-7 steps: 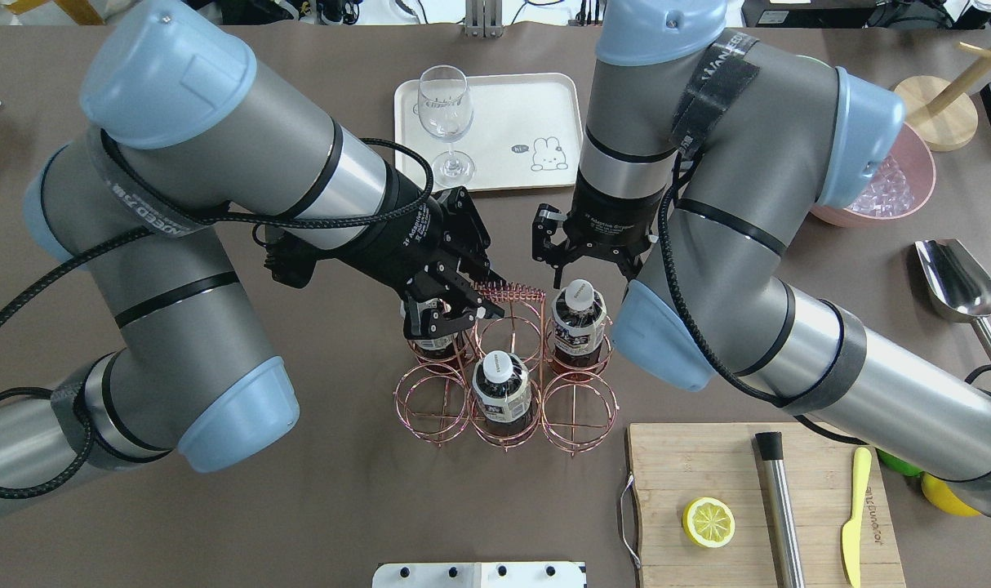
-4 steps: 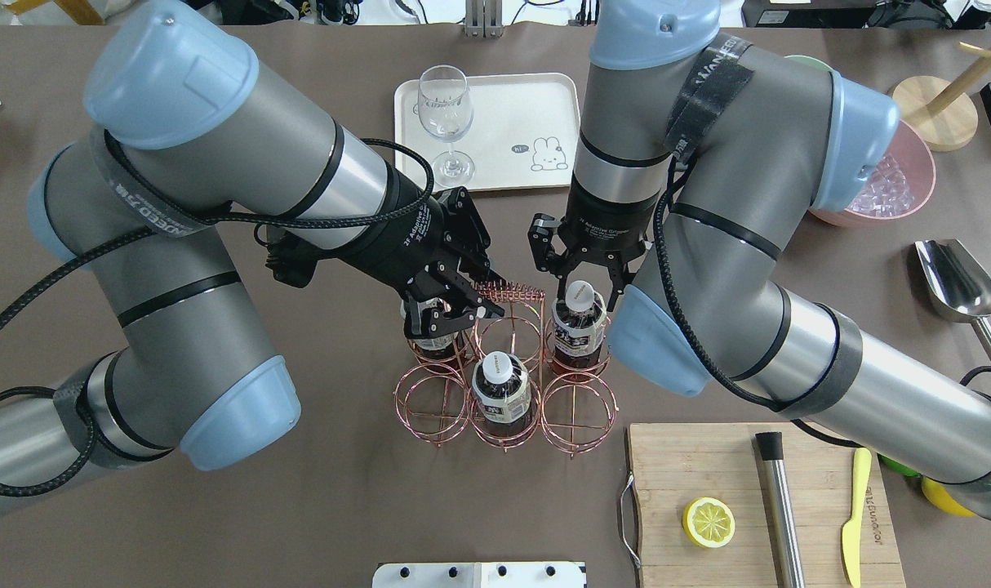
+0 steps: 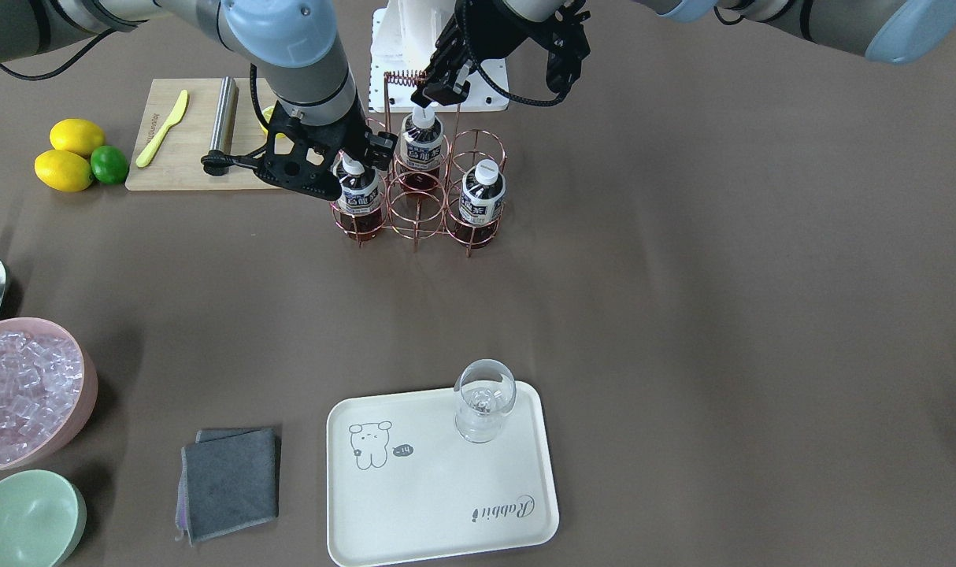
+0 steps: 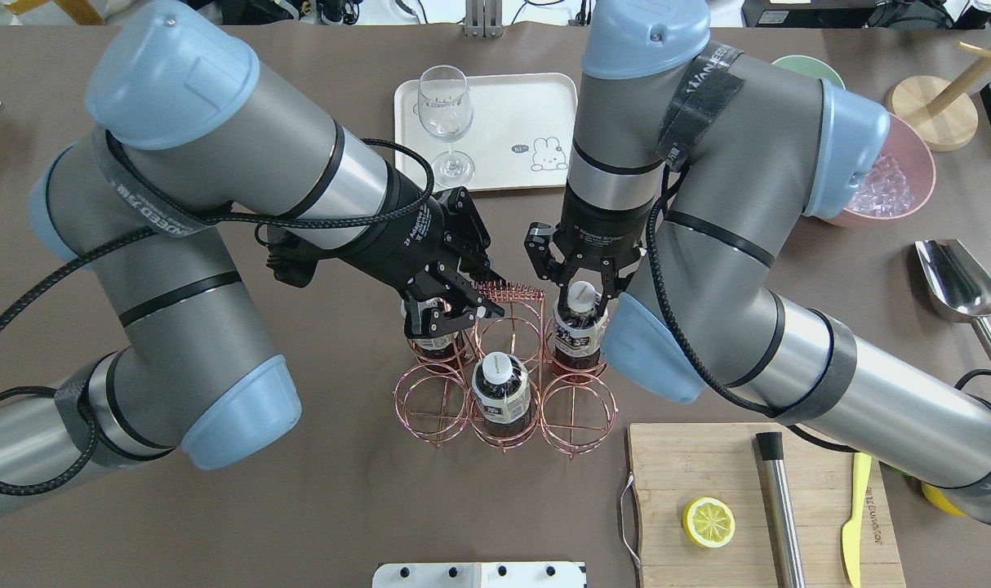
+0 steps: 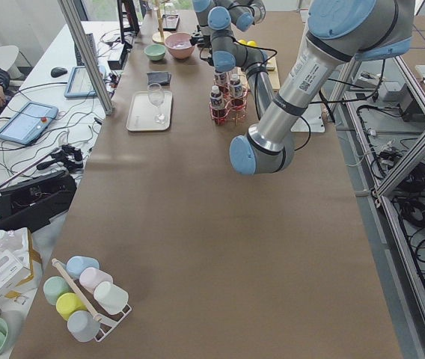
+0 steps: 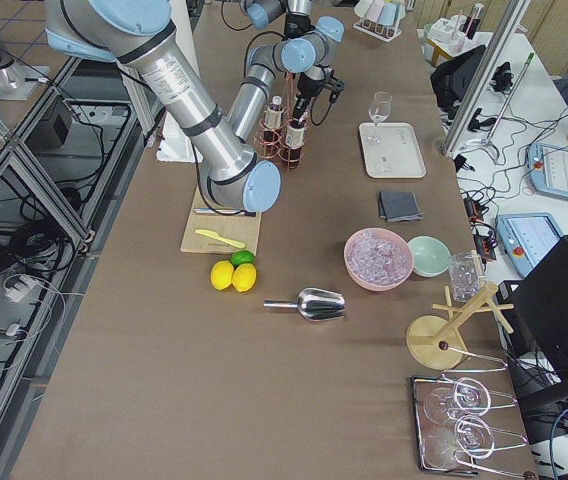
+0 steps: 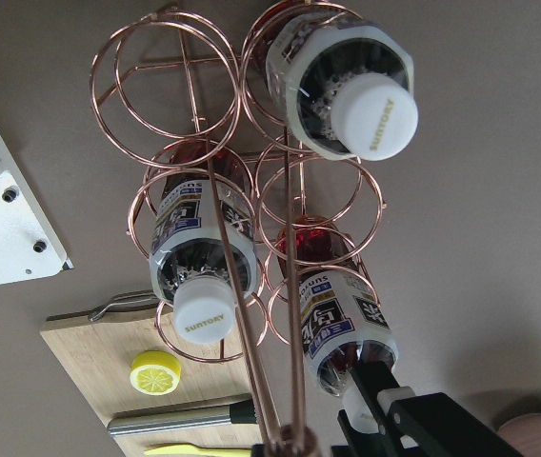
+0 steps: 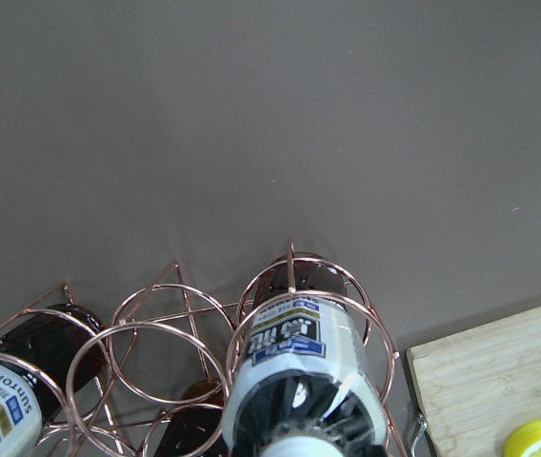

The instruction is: Take tea from basket to plate

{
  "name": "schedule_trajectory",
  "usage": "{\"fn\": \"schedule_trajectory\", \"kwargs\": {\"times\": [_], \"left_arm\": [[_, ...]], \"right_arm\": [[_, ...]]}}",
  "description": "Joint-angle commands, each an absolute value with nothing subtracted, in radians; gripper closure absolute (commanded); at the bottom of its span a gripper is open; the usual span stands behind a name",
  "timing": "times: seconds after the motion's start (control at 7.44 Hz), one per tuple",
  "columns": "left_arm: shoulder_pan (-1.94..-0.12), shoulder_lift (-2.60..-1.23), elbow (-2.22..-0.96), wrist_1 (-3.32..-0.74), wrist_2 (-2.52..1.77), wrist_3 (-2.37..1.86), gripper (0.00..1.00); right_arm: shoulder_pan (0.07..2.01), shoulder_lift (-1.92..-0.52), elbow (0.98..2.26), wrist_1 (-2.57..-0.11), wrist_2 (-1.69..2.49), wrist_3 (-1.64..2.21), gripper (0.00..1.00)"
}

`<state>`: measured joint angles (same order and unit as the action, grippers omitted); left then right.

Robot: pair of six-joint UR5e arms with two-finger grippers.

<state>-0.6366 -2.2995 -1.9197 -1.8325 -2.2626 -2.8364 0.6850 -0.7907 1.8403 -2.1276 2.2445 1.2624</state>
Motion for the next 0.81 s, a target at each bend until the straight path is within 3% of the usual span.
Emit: {"fn": "schedule_trajectory", "kwargs": {"times": [0.0, 0.67], "left_arm": [[-0.637, -2.299, -1.919, -1.832, -2.263, -2.836, 1.00], [-0.637, -2.299, -1.919, -1.833, -2.263, -2.836, 1.00]], "right_arm": [[0.684, -0.790, 1.848, -2.129, 2.243, 1.262, 1.00], [0.687, -0.714, 1.985, -2.357, 2.237, 1.247, 1.00]]}}
